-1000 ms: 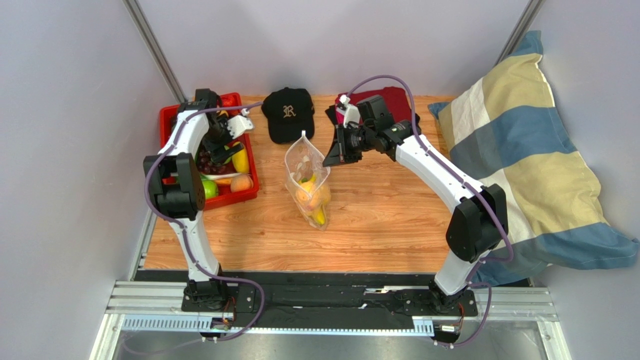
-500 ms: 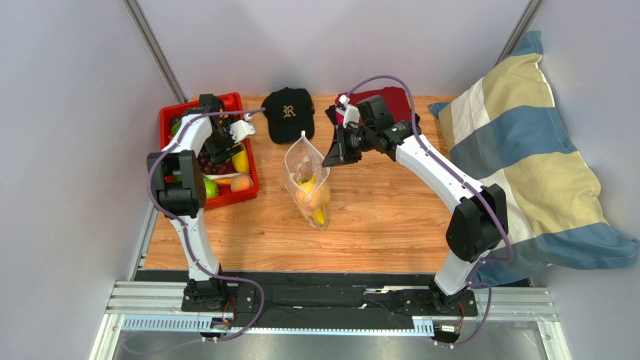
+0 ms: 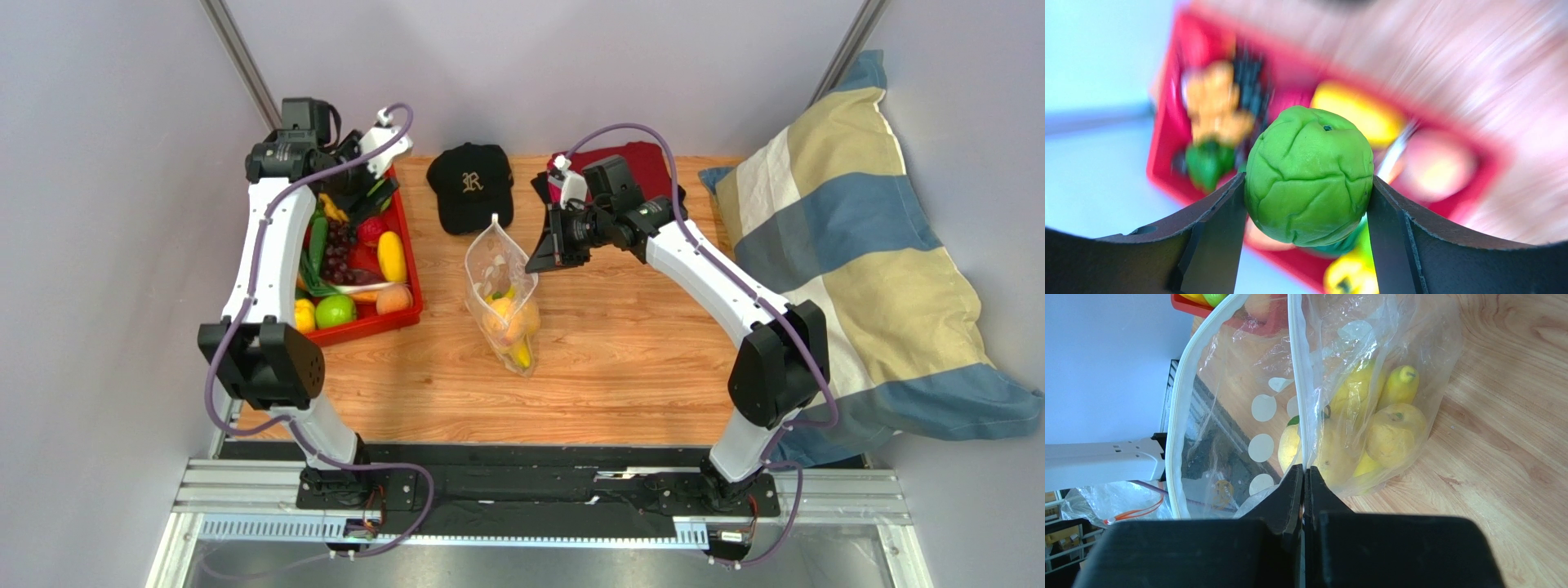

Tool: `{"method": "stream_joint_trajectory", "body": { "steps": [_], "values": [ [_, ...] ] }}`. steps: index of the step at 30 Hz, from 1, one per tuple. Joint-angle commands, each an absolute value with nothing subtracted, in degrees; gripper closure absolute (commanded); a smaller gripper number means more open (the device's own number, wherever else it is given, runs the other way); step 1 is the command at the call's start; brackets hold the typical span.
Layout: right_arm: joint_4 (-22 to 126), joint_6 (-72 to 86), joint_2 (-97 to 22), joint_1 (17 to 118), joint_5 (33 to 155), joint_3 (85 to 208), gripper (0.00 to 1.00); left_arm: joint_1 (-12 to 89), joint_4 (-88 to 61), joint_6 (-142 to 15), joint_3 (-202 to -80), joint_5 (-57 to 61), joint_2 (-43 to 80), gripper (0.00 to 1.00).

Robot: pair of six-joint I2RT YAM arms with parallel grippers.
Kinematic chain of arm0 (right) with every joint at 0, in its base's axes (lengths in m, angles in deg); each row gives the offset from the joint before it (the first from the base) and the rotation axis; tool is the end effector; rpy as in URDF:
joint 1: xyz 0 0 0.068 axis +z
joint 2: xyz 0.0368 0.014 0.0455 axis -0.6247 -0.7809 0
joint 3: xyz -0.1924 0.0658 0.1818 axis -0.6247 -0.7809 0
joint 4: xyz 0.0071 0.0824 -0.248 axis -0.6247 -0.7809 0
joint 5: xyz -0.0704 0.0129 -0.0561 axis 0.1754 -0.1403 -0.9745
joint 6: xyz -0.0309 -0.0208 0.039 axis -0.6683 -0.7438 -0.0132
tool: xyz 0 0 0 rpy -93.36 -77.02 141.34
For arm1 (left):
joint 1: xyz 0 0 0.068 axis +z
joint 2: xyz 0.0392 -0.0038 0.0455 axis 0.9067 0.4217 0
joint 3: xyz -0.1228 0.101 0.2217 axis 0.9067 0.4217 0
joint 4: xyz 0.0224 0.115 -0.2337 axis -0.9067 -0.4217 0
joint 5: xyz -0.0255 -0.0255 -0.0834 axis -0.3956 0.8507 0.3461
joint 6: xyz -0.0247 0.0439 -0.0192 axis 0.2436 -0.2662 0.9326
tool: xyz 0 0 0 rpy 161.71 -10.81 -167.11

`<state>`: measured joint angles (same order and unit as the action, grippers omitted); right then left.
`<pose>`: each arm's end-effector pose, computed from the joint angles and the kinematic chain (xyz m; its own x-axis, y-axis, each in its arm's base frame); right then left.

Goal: Place the food in the zip-top bag and seal the zipper
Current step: Pick up the fake fruit from the bin, then place the fake fruit in the zipper food storage bag.

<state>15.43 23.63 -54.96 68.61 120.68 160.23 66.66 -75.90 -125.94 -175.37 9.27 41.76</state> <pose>0.3209 0.2079 0.3207 -0.8742 -0.1204 -0.4704 -0.4347 0.6257 0.6477 0.3613 0.0007 0.3809 -0.3958 0.7365 -0.5485 0.7010 0.6282 0.3377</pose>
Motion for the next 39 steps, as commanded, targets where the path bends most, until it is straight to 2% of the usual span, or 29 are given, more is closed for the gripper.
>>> {"method": "stream_joint_trajectory", "body": {
  "steps": [1, 8, 12, 16, 22, 25, 26, 32, 34, 39],
  "values": [
    [17.88, 24.60, -55.25, 68.54, 121.88, 161.33, 1.00, 58.06, -81.01, -110.98, -182.29, 27.66, 33.60, 0.54],
    [17.53, 25.04, -55.61, 68.54, 122.76, 162.64, 1.00, 40.65, -77.66, -98.29, -176.07, 29.36, 29.90, 0.53],
    [17.71, 25.13, -54.82, 68.54, 122.76, 162.56, 1.00, 37.20, -75.37, -95.04, -169.74, 24.18, 30.77, 0.54],
    [17.88, 25.74, -53.94, 68.54, 122.67, 162.73, 1.00, 37.02, -75.46, -93.72, -167.10, 21.98, 32.62, 0.53],
    [18.06, 26.54, -54.29, 68.54, 124.16, 163.87, 1.00, 36.84, -74.58, -90.12, -169.89, 15.22, 37.80, 0.39],
    [18.14, 26.45, -54.11, 68.45, 124.16, 163.88, 1.00, 36.84, -75.19, -88.71, -173.85, 13.37, 39.13, 0.26],
    [17.97, 26.36, -54.02, 68.45, 124.16, 163.61, 1.00, 36.84, -75.19, -88.62, -174.55, 13.10, 38.61, 0.17],
    [17.88, 26.36, -54.46, 68.10, 124.34, 163.70, 1.00, 37.98, -76.86, -87.83, -177.20, 11.52, 35.09, 0.01],
    [17.88, 26.28, -54.55, 68.02, 124.17, 163.61, 1.00, 40.00, -78.88, -87.31, -177.99, 12.56, 34.21, 0.01],
    [17.88, 25.83, -53.94, 67.66, 123.81, 162.91, 1.00, 53.50, -83.79, -90.10, -174.75, 17.31, 29.73, 0.04]
  ]
}}
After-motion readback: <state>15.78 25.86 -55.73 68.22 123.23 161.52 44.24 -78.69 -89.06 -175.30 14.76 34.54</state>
